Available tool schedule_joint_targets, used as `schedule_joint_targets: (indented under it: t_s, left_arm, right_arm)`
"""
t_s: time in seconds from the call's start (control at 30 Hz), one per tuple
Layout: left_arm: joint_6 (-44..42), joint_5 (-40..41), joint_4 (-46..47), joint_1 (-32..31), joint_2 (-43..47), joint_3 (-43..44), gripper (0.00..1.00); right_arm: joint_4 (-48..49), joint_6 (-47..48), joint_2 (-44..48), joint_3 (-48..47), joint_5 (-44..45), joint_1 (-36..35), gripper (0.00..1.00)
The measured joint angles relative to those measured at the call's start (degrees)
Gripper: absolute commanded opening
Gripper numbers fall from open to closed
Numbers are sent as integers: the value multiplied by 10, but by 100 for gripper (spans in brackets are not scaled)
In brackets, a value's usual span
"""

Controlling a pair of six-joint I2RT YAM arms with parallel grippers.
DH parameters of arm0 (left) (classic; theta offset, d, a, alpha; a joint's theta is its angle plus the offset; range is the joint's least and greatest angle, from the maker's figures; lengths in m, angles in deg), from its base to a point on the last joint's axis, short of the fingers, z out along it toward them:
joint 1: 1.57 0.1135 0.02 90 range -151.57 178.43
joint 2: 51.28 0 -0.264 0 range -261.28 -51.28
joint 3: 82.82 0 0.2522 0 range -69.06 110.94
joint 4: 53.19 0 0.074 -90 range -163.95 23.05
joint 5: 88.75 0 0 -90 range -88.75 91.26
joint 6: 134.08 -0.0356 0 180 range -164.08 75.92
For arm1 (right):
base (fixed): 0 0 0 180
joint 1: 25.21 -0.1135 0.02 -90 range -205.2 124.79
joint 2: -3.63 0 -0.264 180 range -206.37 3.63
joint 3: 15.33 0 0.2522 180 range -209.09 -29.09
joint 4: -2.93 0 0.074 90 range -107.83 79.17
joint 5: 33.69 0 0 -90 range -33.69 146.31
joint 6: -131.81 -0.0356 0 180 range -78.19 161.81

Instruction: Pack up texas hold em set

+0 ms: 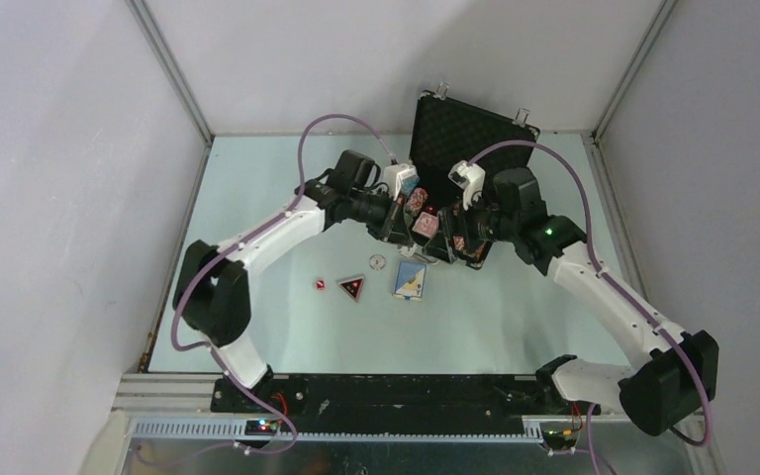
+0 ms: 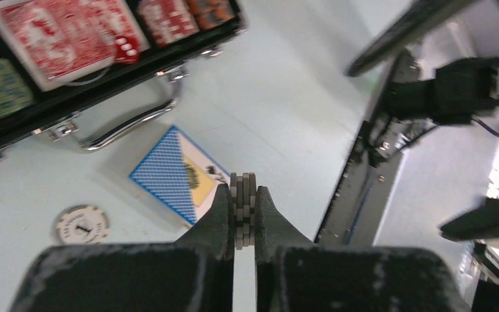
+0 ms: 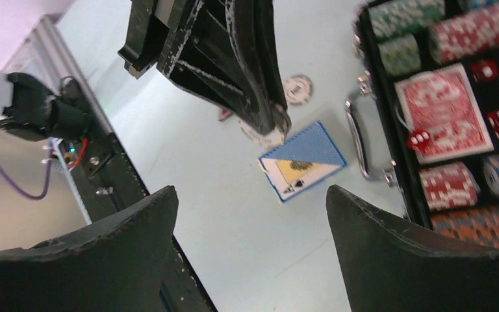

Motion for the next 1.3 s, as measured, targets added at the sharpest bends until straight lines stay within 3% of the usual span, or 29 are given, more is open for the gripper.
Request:
schedule_joint_targets:
  t_s: [0.2,0.5,1.3]
  left_arm:
    - [22,-85,54,-1,62,-40,0]
    - [107,-156,216,-1,131,-111,0]
    - [110,-252,276,-4,150,-111,0]
  right_arm:
    - [68,16,14,26,-119,27,79]
    - [118,14,14,40,-239,52,71]
    - [135,42,13,40,-292,36,35]
